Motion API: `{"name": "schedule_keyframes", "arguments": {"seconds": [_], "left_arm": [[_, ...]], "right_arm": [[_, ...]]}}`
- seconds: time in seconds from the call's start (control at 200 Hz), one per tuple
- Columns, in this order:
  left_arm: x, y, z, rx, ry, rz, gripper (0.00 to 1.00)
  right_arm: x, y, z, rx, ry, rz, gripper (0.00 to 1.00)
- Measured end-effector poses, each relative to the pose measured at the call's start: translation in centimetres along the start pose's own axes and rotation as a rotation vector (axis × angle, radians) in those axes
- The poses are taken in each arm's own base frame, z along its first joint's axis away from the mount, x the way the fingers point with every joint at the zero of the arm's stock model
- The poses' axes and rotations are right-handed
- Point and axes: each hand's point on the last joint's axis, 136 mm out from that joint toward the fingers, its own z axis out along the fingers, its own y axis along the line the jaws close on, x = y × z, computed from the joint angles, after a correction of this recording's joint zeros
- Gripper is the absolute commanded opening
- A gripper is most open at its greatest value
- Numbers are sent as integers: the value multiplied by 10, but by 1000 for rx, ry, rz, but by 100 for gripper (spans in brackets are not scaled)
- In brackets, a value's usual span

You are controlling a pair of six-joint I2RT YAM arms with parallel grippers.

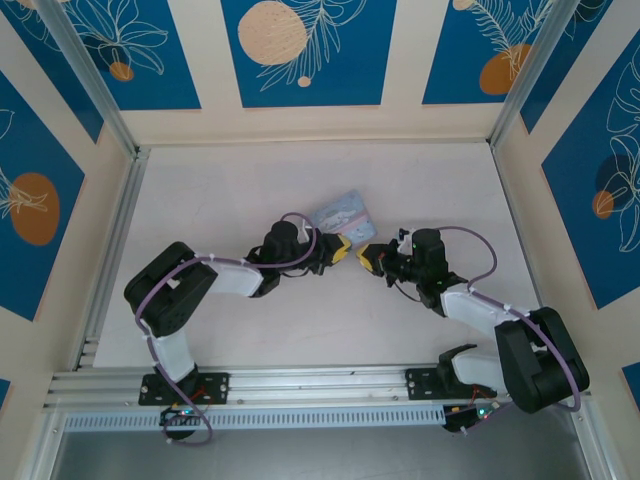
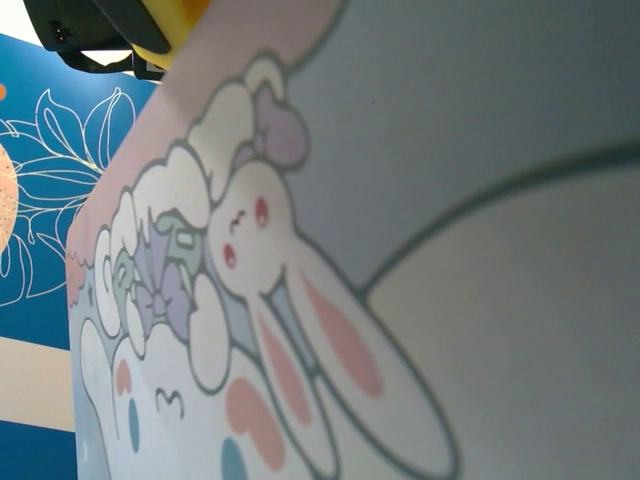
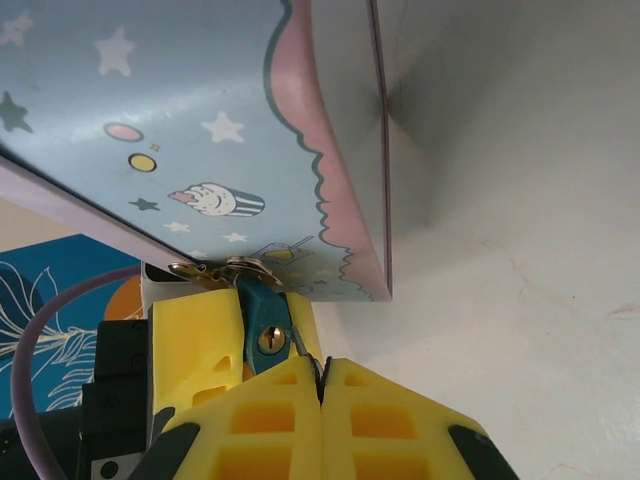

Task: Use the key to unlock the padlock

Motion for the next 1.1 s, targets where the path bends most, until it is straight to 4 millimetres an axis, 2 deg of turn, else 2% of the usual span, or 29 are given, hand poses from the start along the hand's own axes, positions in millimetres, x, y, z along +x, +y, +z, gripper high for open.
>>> {"name": "schedule_keyframes", "arguments": {"seconds": [0.745, 1.1], "left_arm": [[-3, 0, -2, 5, -21, -4, 0], [-14, 1, -29, 20, -124, -19, 0]], "right_arm": [[-2, 9, 3, 1, 2, -24, 0], [12, 22, 27, 2, 71, -55, 0]]}}
